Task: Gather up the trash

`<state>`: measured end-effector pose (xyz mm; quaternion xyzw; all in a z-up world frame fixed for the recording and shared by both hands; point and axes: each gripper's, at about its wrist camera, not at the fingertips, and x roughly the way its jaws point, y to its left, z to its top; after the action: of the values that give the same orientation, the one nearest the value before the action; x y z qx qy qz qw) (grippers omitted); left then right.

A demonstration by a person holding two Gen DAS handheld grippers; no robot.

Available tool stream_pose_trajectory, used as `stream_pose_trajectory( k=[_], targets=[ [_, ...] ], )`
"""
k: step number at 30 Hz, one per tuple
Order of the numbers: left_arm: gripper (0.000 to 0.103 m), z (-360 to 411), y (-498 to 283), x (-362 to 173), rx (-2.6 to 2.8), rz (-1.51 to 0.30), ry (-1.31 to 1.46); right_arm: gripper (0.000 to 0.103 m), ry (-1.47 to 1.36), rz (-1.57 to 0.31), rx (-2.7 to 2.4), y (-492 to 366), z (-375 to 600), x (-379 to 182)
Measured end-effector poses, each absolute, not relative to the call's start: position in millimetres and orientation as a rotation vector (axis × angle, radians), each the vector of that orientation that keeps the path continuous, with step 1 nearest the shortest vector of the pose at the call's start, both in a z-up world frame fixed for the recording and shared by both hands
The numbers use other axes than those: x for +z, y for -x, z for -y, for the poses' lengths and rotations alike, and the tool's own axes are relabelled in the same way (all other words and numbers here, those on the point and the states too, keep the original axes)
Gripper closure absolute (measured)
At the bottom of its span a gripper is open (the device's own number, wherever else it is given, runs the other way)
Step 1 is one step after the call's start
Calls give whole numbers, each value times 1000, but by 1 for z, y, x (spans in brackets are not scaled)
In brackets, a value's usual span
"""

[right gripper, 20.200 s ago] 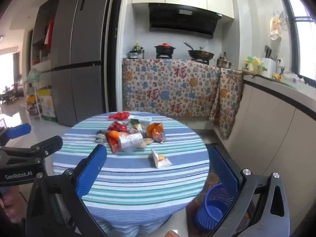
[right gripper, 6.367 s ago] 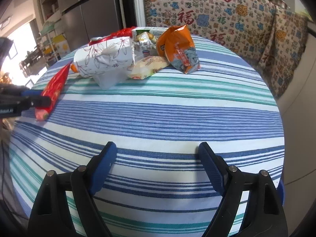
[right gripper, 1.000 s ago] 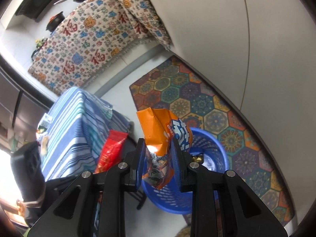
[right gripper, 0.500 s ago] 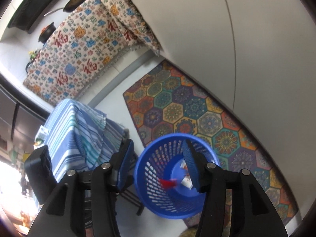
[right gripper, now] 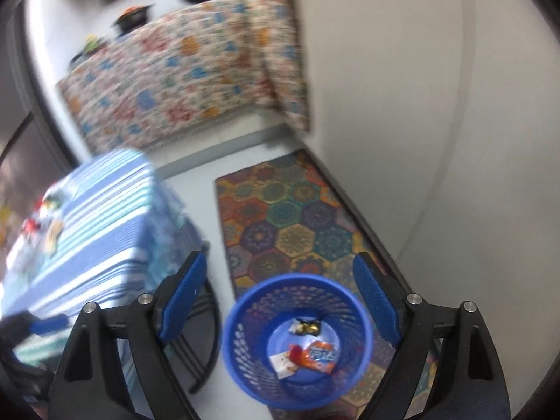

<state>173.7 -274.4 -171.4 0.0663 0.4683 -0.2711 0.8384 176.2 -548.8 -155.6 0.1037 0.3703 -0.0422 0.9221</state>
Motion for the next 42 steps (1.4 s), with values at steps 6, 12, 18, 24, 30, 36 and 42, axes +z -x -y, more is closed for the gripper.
stream_pose_trajectory(
  k=[6, 12, 18, 24, 30, 36, 42],
  targets=[
    [39, 119, -180, -175, -215, -1021, -57, 9, -61, -766, 164, -192, 426, -147],
    [32, 48, -219, -186, -82, -976, -58, 7, -7, -887, 287, -225, 322, -171],
    [0, 31, -270, -194, -112, -961, -84, 6, 24, -922, 284, -248, 280, -182],
    [0, 12, -297, -197, -107, -949, -77, 5, 22, -943, 263, -265, 251, -195],
    [0, 8, -295, -196, -107, -948, -81, 1, 64, -936, 231, -271, 241, -199],
    [0, 9, -296, -196, -107, -949, -81, 0, 60, -936, 229, -272, 242, -199],
    [0, 9, -296, -197, -107, -948, -81, 0, 61, -937, 228, -272, 241, -199]
  ],
)
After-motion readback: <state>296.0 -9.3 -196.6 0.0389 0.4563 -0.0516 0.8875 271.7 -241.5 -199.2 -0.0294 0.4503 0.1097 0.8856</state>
